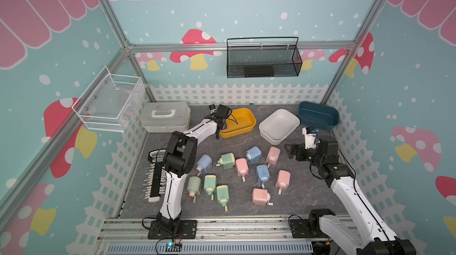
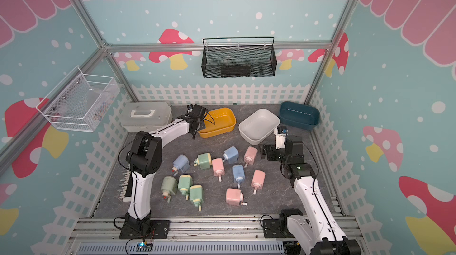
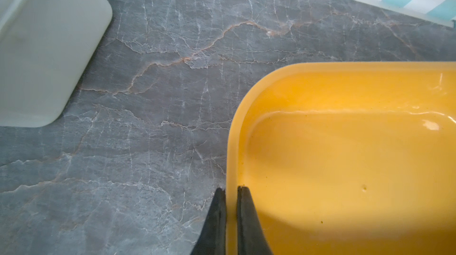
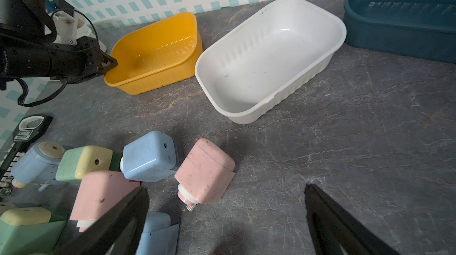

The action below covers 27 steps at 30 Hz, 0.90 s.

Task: Place the pencil sharpeners by color into the storage box
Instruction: Move the storage box to the center of the board.

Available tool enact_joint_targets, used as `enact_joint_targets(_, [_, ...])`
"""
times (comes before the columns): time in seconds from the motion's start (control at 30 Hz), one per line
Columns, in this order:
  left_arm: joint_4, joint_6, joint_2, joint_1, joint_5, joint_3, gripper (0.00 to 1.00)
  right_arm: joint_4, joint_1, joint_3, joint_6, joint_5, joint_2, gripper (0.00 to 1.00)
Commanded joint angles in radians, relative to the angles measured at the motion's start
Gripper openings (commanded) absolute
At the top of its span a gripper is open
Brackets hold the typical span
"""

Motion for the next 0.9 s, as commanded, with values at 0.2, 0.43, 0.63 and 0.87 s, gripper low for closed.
enact_joint_targets(0.2, [-0.051,0.228,-0.096,-0.004,0.08,-0.029,0.0,-0.008,0.004,0.029,-0.014,-0.032,0.018,0.99])
enact_joint_targets(0.43, [-0.02,0.399,-0.205,0.003,-0.004,-0.152,0.0,0.007,0.004,0.043,-0.002,-0.053,0.046,0.98])
enact_joint_targets(0.63, [0.131,0.453,-0.343,0.072,0.016,-0.336,0.0,0.0,0.004,0.043,0.004,-0.054,0.043,0.99])
enact_joint_targets(0.87, [0.164,0.542,-0.392,0.178,0.265,-0.407,0.0,-0.001,0.004,0.049,0.011,-0.051,0.044,0.99])
